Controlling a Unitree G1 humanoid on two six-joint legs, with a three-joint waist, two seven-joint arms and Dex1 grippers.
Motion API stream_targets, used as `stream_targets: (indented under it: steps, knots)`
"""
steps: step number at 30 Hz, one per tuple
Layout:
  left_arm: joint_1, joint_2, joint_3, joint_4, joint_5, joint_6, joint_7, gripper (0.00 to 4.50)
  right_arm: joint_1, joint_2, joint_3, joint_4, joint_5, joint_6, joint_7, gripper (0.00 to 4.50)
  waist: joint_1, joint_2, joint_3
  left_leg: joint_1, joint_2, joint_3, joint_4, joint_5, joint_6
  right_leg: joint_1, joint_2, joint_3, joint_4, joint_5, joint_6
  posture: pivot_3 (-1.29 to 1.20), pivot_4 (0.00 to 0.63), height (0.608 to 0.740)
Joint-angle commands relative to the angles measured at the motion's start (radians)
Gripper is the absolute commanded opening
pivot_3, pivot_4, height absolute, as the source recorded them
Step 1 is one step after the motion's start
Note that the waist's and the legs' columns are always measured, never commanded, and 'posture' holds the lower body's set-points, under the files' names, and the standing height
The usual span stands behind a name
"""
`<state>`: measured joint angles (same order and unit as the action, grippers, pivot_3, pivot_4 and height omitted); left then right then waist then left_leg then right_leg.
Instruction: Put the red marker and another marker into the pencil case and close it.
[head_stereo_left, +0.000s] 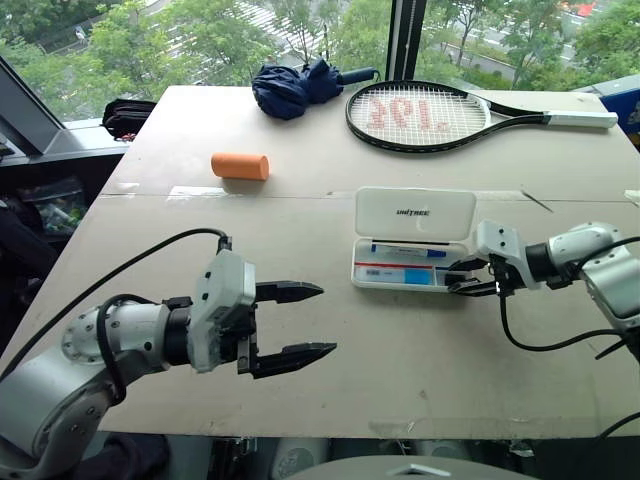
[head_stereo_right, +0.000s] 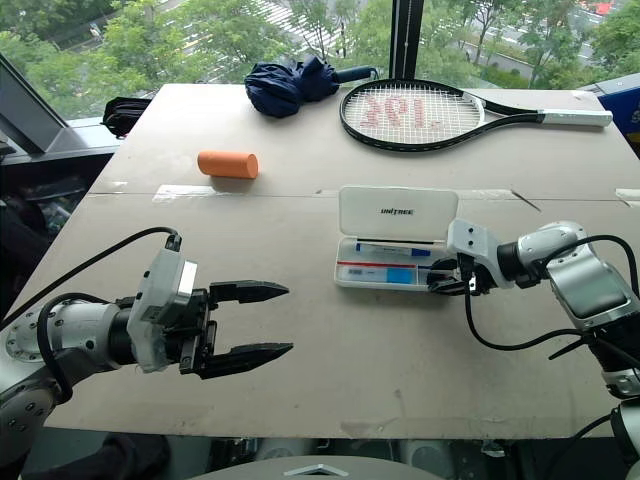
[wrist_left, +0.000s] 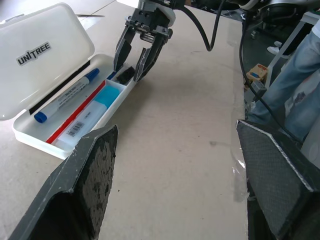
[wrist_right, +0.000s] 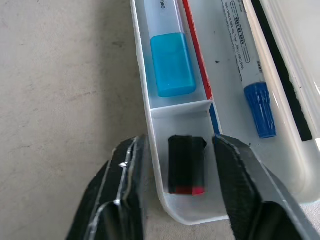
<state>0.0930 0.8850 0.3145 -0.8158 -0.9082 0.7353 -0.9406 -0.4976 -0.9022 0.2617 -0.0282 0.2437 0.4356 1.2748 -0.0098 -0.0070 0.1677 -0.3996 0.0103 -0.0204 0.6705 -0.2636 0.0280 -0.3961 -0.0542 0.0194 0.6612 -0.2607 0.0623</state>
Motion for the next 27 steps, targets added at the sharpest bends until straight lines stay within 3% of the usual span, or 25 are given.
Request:
stream_targets:
  steps: [1, 3, 6, 9, 12, 16, 19, 21, 24, 27]
  knots:
    - [0.008, 0.005, 0.032, -0.033, -0.028, -0.019, 0.023, 3.83, 0.001, -0.046, -0.117, -0.053, 0.109, 0.069, 0.061, 2.33, 0.001, 0.001, 0.000, 0.000, 0.000, 0.000, 0.000, 0.000, 0.000, 0.000, 0.000, 0.000, 0.000, 0.000, 0.000, 0.00, 0.150, 0.732]
    - [0.013, 0.002, 0.032, -0.036, -0.029, -0.021, 0.036, 3.83, 0.001, -0.060, -0.169, -0.041, 0.162, 0.141, 0.060, 2.33, 0.004, 0.001, 0.001, 0.000, 0.000, 0.000, 0.000, 0.000, 0.000, 0.000, -0.001, 0.000, 0.000, 0.000, 0.000, 0.00, 0.150, 0.732]
    - [0.025, -0.006, 0.040, -0.039, -0.034, -0.027, 0.058, 3.83, -0.089, -0.040, -0.240, 0.074, 0.186, 0.246, -0.019, 1.55, 0.000, 0.001, 0.001, 0.000, 0.000, 0.000, 0.000, 0.000, 0.000, 0.000, -0.001, 0.000, 0.000, 0.000, 0.000, 0.00, 0.150, 0.732]
    - [0.040, -0.009, 0.046, -0.042, -0.039, -0.036, 0.070, 3.83, -0.233, -0.005, -0.230, 0.270, 0.107, 0.264, -0.129, 0.14, -0.004, 0.001, 0.001, 0.001, 0.000, 0.003, 0.000, 0.000, 0.000, 0.000, -0.001, 0.002, 0.000, 0.000, -0.001, 0.00, 0.150, 0.732]
    - [0.063, -0.018, 0.050, -0.042, -0.033, -0.047, 0.080, 3.83, -0.411, 0.081, -0.185, 0.543, -0.011, 0.231, -0.286, 0.06, -0.008, 0.001, 0.001, 0.002, 0.000, 0.005, -0.001, 0.000, 0.000, -0.001, 0.000, 0.004, 0.000, 0.000, -0.001, 0.00, 0.150, 0.732]
    - [0.101, -0.021, 0.057, -0.049, -0.023, -0.063, 0.079, 3.83, -0.572, 0.195, -0.134, 0.804, -0.104, 0.119, -0.313, 0.06, -0.006, 0.001, 0.001, 0.000, 0.000, 0.009, -0.002, 0.000, -0.001, -0.004, 0.000, 0.006, 0.000, 0.000, -0.001, 0.00, 0.150, 0.732]
    - [0.110, -0.019, 0.060, -0.054, -0.026, -0.070, 0.086, 3.83, -0.655, 0.267, -0.103, 0.937, -0.140, 0.072, -0.241, 0.06, -0.008, 0.002, 0.001, -0.003, 0.000, 0.012, -0.003, 0.001, -0.003, -0.009, 0.000, 0.009, 0.000, 0.000, 0.000, 0.00, 0.150, 0.732]
    - [0.121, -0.019, 0.063, -0.062, -0.028, -0.074, 0.093, 3.83, -0.678, 0.281, -0.070, 0.951, -0.131, 0.077, -0.058, 0.06, -0.004, 0.002, 0.002, -0.004, 0.000, 0.012, -0.003, 0.001, -0.002, -0.009, 0.000, 0.009, 0.000, 0.000, 0.000, 0.00, 0.150, 0.732]
    - [0.133, -0.020, 0.075, -0.073, -0.038, -0.074, 0.111, 3.83, -0.662, 0.244, -0.029, 0.816, -0.073, 0.137, 0.225, 0.06, -0.001, 0.003, 0.002, -0.005, 0.000, 0.010, -0.003, 0.000, -0.001, -0.009, -0.001, 0.008, -0.001, 0.000, 0.000, 0.00, 0.150, 0.732]
    - [0.145, -0.023, 0.072, -0.081, -0.044, -0.077, 0.124, 3.83, -0.578, 0.177, 0.013, 0.585, -0.027, 0.208, 0.326, 0.06, -0.001, 0.003, 0.002, -0.010, 0.000, 0.009, -0.001, 0.000, 0.000, -0.014, -0.002, 0.007, 0.001, 0.001, 0.000, 0.00, 0.150, 0.732]
